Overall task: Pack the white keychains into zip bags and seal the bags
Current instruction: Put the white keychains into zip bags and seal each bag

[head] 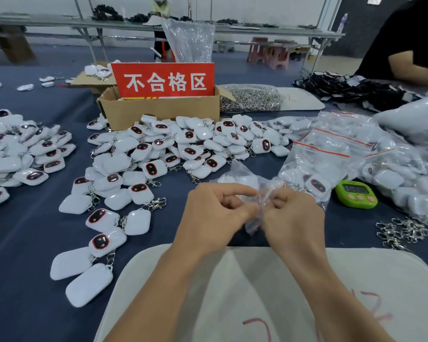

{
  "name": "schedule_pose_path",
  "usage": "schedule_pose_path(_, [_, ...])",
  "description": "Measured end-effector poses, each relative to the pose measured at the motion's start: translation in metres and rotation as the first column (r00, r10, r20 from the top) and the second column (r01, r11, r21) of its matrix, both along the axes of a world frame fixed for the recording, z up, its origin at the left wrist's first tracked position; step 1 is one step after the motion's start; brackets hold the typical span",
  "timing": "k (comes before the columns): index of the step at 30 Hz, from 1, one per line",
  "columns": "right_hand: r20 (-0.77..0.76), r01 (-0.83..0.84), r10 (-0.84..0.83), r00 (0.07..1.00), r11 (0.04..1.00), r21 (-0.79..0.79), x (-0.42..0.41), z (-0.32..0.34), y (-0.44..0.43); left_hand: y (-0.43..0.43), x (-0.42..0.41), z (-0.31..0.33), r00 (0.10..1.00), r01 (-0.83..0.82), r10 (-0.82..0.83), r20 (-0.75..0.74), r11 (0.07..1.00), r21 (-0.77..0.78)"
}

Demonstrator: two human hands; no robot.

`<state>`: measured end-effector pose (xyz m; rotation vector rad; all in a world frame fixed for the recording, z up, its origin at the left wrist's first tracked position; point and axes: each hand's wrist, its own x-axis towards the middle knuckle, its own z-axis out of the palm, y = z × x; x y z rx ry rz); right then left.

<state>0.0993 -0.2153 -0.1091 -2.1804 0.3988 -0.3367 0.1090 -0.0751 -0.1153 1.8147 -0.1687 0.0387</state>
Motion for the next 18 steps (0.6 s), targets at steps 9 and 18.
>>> schedule_pose_path(9, [0.489,0.107,-0.003,0.872,0.977,-0.185,-0.012,0.007,0.001,0.044,0.024,-0.012,0.835,-0.534,0.539,0.111,0.743,0.402])
schedule_pose_path(18, [-0.204,-0.557,0.521,0.829,0.733,-0.389,0.002,-0.027,0.018,0.040,0.039,-0.018,0.929,-0.367,0.284,0.238,0.788,0.494])
